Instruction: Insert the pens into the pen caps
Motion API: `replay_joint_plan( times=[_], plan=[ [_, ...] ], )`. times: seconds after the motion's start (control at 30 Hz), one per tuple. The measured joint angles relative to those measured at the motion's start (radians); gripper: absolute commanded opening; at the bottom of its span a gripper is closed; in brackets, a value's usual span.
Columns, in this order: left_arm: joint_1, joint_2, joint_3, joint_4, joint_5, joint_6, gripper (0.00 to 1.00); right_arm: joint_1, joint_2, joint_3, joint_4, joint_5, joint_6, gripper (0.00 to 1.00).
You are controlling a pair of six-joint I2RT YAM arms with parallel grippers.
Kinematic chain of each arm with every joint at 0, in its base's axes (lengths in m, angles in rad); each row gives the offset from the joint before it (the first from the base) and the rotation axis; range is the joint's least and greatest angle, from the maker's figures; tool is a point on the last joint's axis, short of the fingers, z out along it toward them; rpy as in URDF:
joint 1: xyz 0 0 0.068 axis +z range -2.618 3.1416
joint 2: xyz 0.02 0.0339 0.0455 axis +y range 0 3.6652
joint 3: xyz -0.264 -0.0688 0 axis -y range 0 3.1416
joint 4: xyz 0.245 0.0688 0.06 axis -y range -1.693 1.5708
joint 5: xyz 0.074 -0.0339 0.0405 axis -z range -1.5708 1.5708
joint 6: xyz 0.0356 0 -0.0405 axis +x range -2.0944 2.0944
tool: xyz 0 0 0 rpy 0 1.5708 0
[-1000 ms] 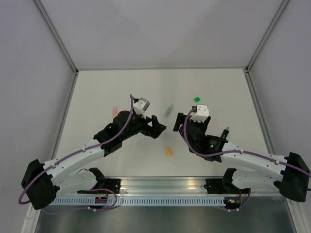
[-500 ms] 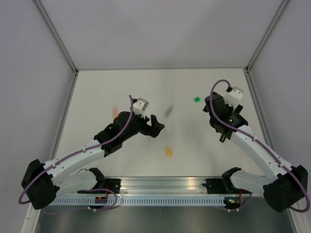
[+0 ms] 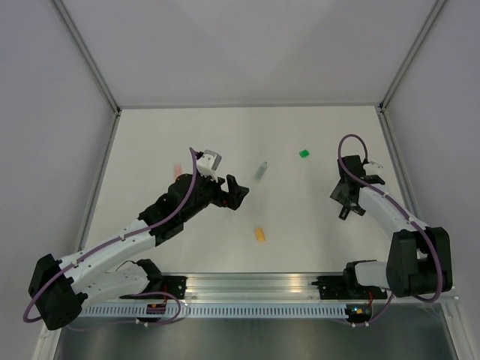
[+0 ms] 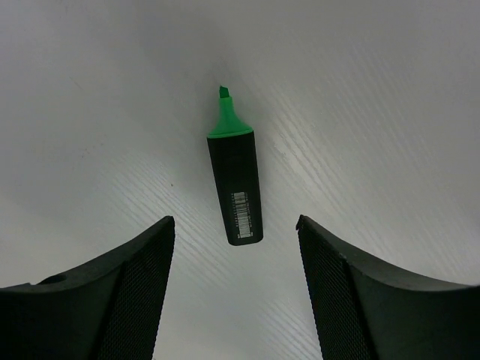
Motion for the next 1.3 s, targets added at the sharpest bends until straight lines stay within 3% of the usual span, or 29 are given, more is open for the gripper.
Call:
replay_joint_plan(
  times=[0.57, 0.77, 0.97, 1.17, 1.3],
  plan=[
    [0.0, 0.009, 0.0, -0.006, -0.008, 0.0, 1.0, -0.029, 0.141, -0.069, 0.187, -0.059, -0.034, 0.56],
    [0.0, 0.026, 0.0, -0.005, -0.004, 0.0, 0.99, -0.034, 0.163, -0.069, 0.267, -0.074, -0.053, 0.34],
    [0.0, 0.032, -0.001, 0.01, 0.014, -0.002, 0.97, -0.035, 0.153, -0.077, 0.289, -0.098, -0.095, 0.0],
    [0.0, 0.093, -0.001, 0.035, 0.083, -0.017, 0.93, -0.033, 0.079, -0.121, 0.317, -0.196, -0.133, 0.0],
    [0.0, 0.137, -0.001, 0.059, 0.164, -0.03, 0.92, 0.011, -0.058, -0.167, 0.363, -0.282, -0.127, 0.0]
  ],
)
